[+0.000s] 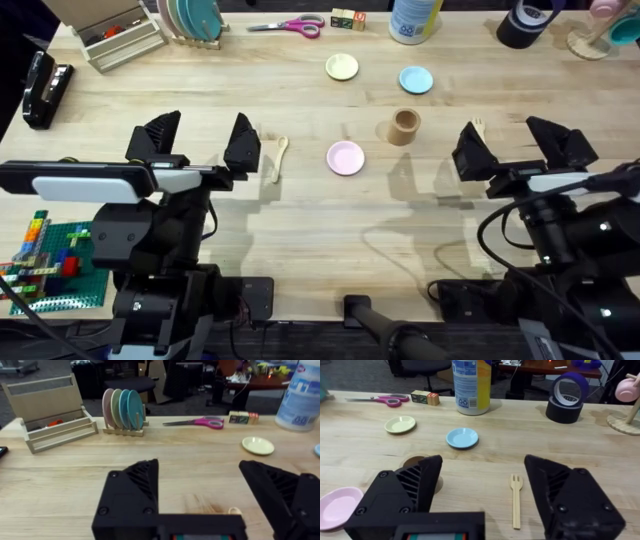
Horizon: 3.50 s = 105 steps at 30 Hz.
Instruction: Pick up a utensil and set it on the pink plate, then put the other utensil in the container.
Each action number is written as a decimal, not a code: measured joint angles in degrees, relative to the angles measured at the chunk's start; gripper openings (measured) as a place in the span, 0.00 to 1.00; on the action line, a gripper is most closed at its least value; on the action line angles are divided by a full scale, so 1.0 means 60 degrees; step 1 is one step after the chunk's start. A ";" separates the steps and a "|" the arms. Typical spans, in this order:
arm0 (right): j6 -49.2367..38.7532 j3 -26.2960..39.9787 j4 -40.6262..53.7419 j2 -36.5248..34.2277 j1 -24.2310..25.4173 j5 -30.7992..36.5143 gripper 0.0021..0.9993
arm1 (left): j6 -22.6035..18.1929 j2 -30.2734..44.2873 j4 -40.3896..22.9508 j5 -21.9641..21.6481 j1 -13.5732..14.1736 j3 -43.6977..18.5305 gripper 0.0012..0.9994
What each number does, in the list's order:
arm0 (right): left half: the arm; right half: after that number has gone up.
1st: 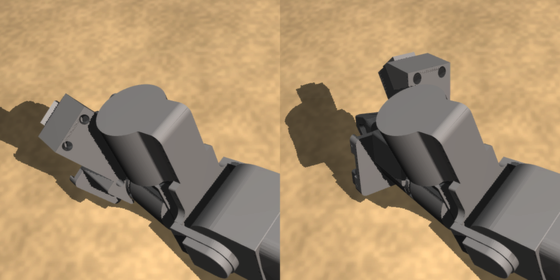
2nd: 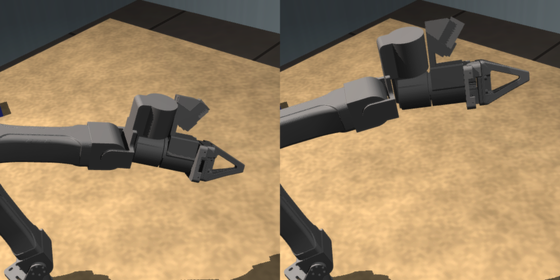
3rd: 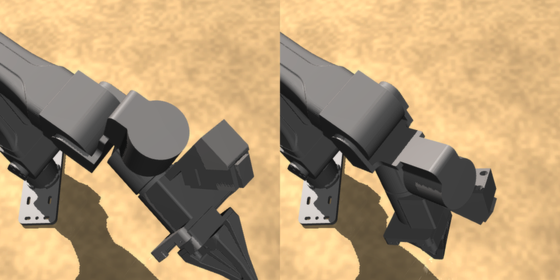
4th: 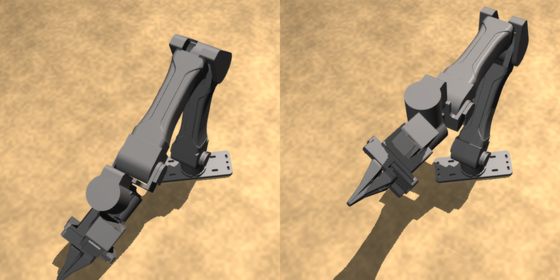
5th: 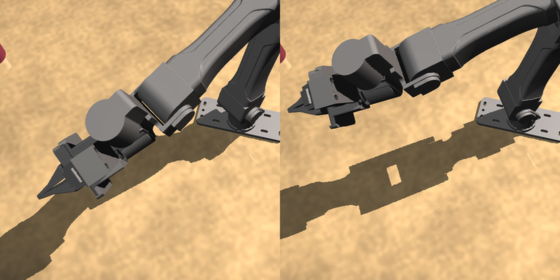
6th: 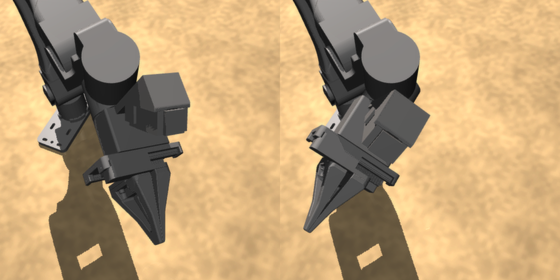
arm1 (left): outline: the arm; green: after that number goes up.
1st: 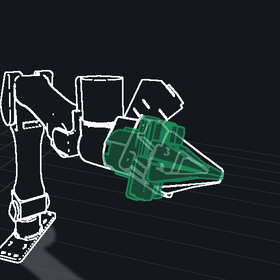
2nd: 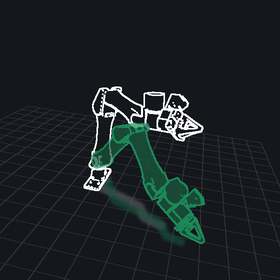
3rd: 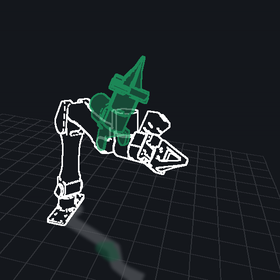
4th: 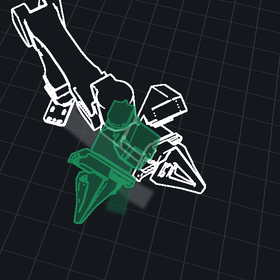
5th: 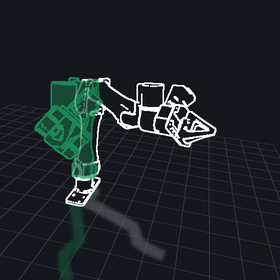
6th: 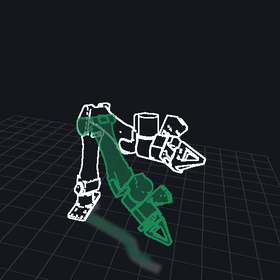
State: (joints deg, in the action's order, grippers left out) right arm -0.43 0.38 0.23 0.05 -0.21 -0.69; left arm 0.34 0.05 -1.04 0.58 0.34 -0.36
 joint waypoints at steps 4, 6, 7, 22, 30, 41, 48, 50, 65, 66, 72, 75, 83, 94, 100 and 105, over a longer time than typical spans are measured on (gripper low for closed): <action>0.0000 0.0000 0.0044 0.0000 0.0000 -0.0013 1.00 | -0.0018 0.0000 0.0000 0.0004 0.0000 0.0000 0.99; 0.0000 0.0000 0.0044 0.0000 0.0000 -0.0022 1.00 | -0.0018 0.0000 0.0000 0.0004 0.0000 0.0000 0.99; 0.0000 0.0003 0.0044 0.0000 0.0000 -0.0022 1.00 | -0.0018 -0.0003 0.0000 0.0004 0.0000 0.0000 0.99; 0.0000 0.0004 -0.0004 0.0000 0.0000 -0.0065 0.99 | -0.0018 0.0000 -0.0004 0.0161 0.0000 0.0000 0.99; -0.0464 0.1134 0.1399 -0.0011 0.0004 -0.0307 1.00 | -0.0021 0.0000 -0.0585 0.0369 0.0000 -0.0535 0.99; -0.0503 0.5182 0.4177 -0.0720 0.0022 0.0372 1.00 | -0.0022 0.0597 -0.4148 0.0444 0.0000 -0.4420 0.99; -0.0503 0.7599 0.6415 -0.2483 0.0022 0.0474 1.00 | -0.0026 0.2245 -0.7047 0.0514 0.0000 -0.7729 0.99; -0.0506 0.8262 0.7069 -0.2981 0.0022 0.0471 1.00 | -0.0028 0.2734 -0.7943 0.0514 0.0000 -0.8669 0.99; -0.1054 1.1701 1.0798 -0.5784 0.0022 0.0001 1.00 | -0.0450 0.5590 -1.1726 0.0724 0.0000 -1.2185 0.99; -0.1078 1.1820 1.0946 -0.5977 0.0022 -0.0087 1.00 | -0.0510 0.5791 -1.1885 0.0779 0.0000 -1.2265 0.99; -0.1151 1.2502 1.1910 -0.7078 0.0022 -0.0323 1.00 | -0.0683 0.7112 -1.2803 0.1052 0.0000 -1.2720 0.99; -0.1151 1.2906 1.2240 -0.7585 0.0022 -0.0438 1.00 | -0.0738 0.7677 -1.2982 0.1105 0.0000 -1.2853 0.99; -0.1151 1.3395 1.3006 -0.8570 0.0022 -0.0572 1.00 | -0.0747 0.8695 -1.2997 0.1188 0.0000 -1.2896 0.99; -0.1151 1.3395 1.3038 -0.9133 0.0044 -0.0575 1.00 | -0.0832 0.9836 -1.3234 0.1267 0.0000 -1.2903 1.00; -0.1151 1.3395 1.3038 -0.9136 0.0047 -0.0576 1.00 | -0.0914 1.1004 -1.2829 0.1177 0.0188 -1.2786 1.00; -0.1151 1.3395 1.3038 -0.9133 0.0047 -0.0574 1.00 | -0.0893 1.1206 -1.1568 0.1139 0.0719 -1.1673 1.00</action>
State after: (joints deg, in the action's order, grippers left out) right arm -7.33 80.75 78.46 -54.74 0.08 -4.13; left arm -5.02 67.29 -70.45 7.41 4.65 -70.40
